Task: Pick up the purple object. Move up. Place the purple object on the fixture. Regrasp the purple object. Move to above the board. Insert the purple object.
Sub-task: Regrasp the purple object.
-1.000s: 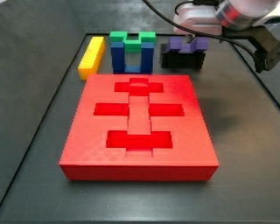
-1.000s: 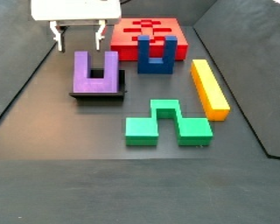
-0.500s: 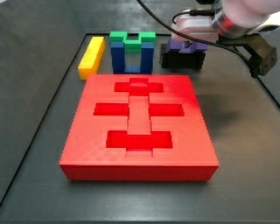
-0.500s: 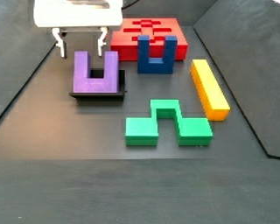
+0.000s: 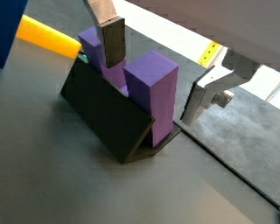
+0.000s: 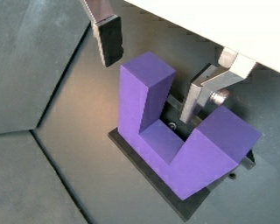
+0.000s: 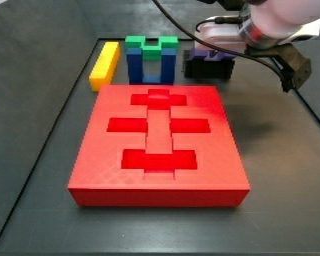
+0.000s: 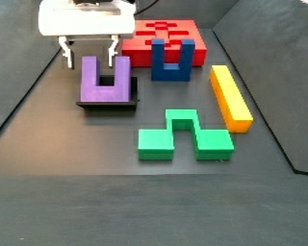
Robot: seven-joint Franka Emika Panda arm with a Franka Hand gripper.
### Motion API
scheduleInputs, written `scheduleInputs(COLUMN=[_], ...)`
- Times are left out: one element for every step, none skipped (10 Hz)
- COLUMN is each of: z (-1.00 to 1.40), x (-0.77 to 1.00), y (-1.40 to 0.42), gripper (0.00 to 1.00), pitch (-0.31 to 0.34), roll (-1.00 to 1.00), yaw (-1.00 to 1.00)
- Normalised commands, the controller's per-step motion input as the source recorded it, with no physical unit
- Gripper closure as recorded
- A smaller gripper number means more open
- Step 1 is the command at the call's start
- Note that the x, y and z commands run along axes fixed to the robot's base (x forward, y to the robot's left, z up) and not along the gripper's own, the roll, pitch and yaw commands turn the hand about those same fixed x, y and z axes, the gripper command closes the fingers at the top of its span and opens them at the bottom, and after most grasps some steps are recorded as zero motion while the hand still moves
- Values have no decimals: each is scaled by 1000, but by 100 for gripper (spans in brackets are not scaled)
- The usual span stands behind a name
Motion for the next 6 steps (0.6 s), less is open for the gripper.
scheduleInputs(z=[-103,0,0,0,0,0], x=[723,700,494,160,0,0], y=[109,180,123,0,0,0], gripper=[0,0,0,0,0,0], pitch=[100,137,134,46,0,0], roll=[203,46,80,123,9,29], yaw=[109,103,63,51,0,0])
